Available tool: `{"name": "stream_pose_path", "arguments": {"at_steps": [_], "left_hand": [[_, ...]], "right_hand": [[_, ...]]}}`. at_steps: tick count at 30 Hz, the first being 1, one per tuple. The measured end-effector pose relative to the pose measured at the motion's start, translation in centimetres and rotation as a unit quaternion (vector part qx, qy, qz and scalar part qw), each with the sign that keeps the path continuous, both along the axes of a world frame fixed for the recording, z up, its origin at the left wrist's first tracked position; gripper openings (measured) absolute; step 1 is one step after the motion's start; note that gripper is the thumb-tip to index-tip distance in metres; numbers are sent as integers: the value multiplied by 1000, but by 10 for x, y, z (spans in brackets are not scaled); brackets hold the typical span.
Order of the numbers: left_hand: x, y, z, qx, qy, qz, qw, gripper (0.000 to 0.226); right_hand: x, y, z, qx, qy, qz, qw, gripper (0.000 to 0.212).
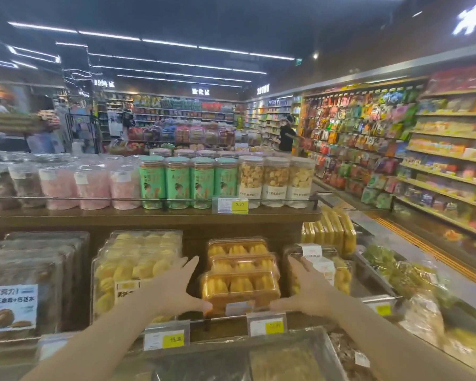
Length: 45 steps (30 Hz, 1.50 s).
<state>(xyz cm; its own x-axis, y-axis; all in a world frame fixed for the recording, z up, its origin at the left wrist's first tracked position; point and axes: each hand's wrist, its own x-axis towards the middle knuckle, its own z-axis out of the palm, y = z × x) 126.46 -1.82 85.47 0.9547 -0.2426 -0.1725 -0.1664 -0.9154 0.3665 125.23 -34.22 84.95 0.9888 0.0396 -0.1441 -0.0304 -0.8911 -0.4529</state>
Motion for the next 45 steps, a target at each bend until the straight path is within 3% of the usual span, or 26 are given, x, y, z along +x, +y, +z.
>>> {"name": "stream_pose_path", "arguments": {"at_steps": [7, 12, 17, 20, 28, 35, 45], "left_hand": [[41, -57, -16, -33, 43, 71, 996, 140], [72, -65, -37, -76, 108, 119, 984, 167], [96, -53, -64, -191, 204, 170, 945, 185], [107, -54, -77, -245, 207, 171, 932, 188], [101, -52, -82, -260, 170, 98, 946, 175], [115, -52, -59, -132, 117, 49, 983, 168], [146, -59, -67, -112, 130, 64, 983, 160]], "right_hand": [[61, -16, -5, 96, 38, 72, 992, 137], [96, -11, -25, 135, 71, 93, 984, 134], [132, -1, -63, 213, 117, 12, 970, 161], [147, 7, -77, 255, 124, -26, 959, 169], [149, -2, -85, 203, 122, 52, 970, 167], [155, 3, -53, 61, 51, 158, 984, 147], [172, 16, -49, 30, 104, 123, 986, 144]]}}
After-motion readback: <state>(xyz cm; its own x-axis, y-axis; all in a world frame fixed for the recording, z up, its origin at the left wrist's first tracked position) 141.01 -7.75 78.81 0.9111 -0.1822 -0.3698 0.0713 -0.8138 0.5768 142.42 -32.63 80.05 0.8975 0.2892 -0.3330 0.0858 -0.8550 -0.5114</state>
